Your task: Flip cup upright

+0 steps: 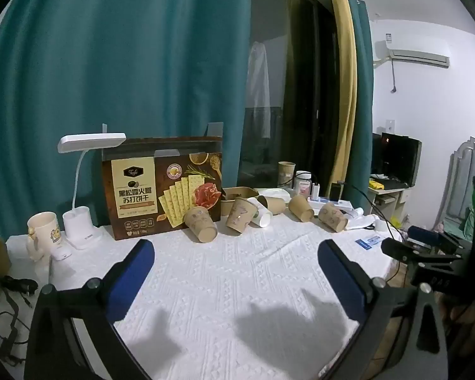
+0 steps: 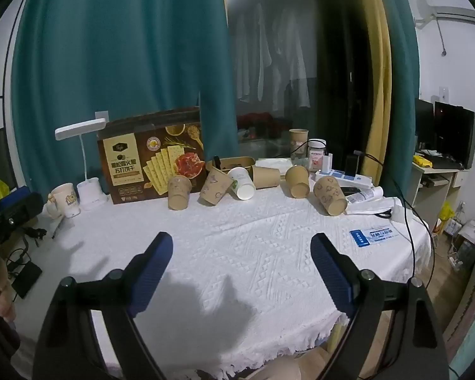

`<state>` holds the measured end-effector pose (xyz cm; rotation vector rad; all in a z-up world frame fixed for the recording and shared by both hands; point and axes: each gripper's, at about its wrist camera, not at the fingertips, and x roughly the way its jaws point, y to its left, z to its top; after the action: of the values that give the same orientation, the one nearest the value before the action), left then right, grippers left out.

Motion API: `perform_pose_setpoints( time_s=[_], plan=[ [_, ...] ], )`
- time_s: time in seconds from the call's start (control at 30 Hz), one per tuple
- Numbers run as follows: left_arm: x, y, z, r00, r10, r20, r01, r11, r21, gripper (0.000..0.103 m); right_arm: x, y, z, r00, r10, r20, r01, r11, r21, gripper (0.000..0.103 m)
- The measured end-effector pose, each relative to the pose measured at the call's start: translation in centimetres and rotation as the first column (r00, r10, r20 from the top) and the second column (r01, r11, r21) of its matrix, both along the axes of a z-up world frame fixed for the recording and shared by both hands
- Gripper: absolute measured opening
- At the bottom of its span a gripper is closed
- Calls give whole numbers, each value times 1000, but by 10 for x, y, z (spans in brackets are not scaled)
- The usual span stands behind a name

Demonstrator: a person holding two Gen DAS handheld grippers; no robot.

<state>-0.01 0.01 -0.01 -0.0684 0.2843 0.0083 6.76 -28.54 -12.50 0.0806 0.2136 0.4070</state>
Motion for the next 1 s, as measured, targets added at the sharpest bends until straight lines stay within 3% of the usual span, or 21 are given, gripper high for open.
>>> perform_pose_setpoints(
  time_s=[1.0],
  plan=[
    [1, -6, -3, 1000, -8, -16, 8, 1000, 5, 103, 1, 0, 23, 1000, 6, -19, -6, 1000, 9, 87]
  ],
)
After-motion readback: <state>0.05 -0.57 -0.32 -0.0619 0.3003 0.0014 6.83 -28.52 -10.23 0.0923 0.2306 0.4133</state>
